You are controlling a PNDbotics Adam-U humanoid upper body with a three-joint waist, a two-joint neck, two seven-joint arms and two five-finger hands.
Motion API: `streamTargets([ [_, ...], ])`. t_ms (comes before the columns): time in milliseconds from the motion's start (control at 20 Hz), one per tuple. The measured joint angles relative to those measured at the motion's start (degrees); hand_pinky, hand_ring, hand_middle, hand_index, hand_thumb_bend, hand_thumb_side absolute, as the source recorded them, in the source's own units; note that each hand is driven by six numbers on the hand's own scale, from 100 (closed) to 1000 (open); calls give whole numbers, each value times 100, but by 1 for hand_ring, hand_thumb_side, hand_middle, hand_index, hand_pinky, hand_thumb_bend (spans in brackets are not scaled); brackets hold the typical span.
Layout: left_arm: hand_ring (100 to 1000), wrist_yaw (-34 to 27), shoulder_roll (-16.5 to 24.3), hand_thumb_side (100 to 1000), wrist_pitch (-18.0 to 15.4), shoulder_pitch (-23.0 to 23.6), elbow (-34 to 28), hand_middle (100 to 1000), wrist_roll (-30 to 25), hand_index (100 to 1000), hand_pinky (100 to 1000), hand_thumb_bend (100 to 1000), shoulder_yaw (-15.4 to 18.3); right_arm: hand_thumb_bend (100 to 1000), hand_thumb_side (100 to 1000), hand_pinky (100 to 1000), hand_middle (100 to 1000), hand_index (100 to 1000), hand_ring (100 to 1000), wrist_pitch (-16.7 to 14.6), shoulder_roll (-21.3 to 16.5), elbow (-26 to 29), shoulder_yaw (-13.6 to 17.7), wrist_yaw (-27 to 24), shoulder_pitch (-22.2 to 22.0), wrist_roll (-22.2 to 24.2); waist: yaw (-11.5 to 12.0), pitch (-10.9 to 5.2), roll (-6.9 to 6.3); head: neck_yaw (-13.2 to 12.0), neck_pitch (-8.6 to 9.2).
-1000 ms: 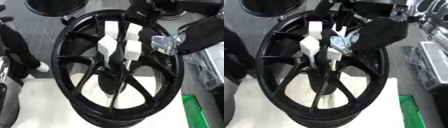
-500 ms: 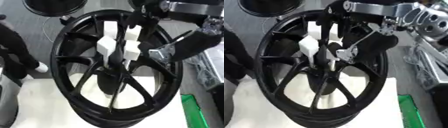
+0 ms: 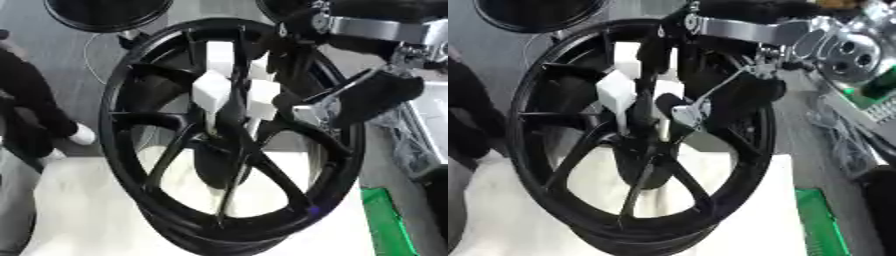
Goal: Pull the pin out of the wheel hub.
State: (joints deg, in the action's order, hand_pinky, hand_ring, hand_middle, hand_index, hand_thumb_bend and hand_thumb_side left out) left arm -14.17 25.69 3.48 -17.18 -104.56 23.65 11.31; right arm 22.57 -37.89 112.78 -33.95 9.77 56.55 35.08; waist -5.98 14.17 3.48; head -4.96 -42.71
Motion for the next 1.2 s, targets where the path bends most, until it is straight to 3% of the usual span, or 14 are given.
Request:
streamTargets([
  [200, 763, -2, 0, 724, 6, -2, 0, 719, -6, 772, 622, 148, -3, 169, 229, 628, 649, 837, 606, -62, 39, -104, 0, 115, -47, -55, 7, 5, -11, 0, 0],
  [1200, 763, -17, -1, 722, 31, -46, 0, 717, -62, 770, 623, 151, -49, 156, 201, 633, 651, 824, 623, -192, 197, -466, -67, 495, -173, -287, 54, 24, -18, 9, -2],
])
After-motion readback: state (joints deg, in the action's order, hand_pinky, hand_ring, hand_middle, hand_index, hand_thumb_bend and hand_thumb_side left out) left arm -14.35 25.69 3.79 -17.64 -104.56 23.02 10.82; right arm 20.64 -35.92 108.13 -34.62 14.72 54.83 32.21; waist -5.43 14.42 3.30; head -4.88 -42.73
